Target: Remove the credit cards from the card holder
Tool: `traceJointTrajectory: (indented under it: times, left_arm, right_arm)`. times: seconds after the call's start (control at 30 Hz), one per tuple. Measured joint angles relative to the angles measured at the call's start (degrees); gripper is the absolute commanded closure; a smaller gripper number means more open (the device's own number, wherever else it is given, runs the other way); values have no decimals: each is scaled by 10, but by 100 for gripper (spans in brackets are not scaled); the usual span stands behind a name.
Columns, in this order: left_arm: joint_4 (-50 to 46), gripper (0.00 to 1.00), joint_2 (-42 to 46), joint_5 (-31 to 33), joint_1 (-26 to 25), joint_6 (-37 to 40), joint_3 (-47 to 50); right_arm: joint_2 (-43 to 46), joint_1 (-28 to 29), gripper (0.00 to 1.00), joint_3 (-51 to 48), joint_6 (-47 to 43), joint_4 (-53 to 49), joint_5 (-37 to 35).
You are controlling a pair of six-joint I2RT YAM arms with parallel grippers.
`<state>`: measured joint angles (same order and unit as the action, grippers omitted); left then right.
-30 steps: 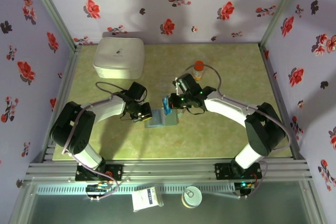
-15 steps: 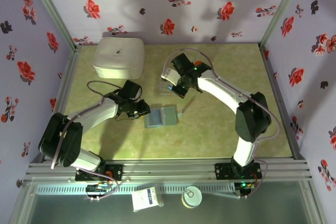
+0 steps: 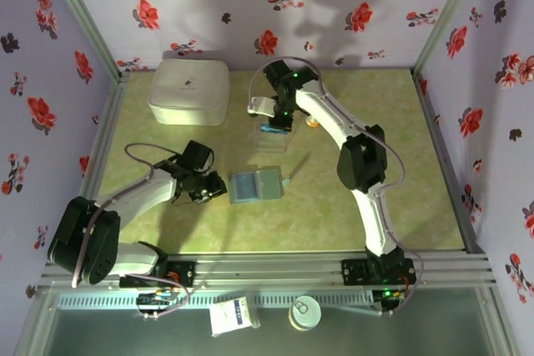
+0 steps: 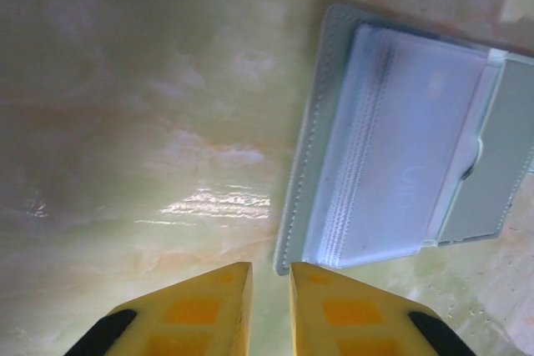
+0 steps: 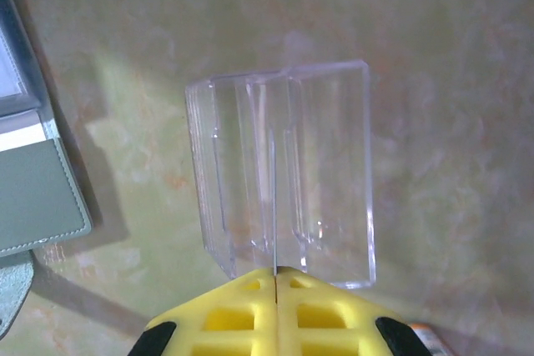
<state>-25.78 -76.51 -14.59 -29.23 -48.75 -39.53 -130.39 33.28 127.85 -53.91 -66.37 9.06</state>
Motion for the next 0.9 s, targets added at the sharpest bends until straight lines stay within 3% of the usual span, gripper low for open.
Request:
traceJointTrajectory:
  times: [0.23, 0.9]
  left_arm:
    - [12, 87, -16, -5, 0, -4, 0]
    - [33, 90, -113, -21, 0, -3, -48]
  right_arm:
    - [-57, -2, 100, 78, -28, -42, 34]
    - [-99, -18, 100, 86, -46, -106, 81]
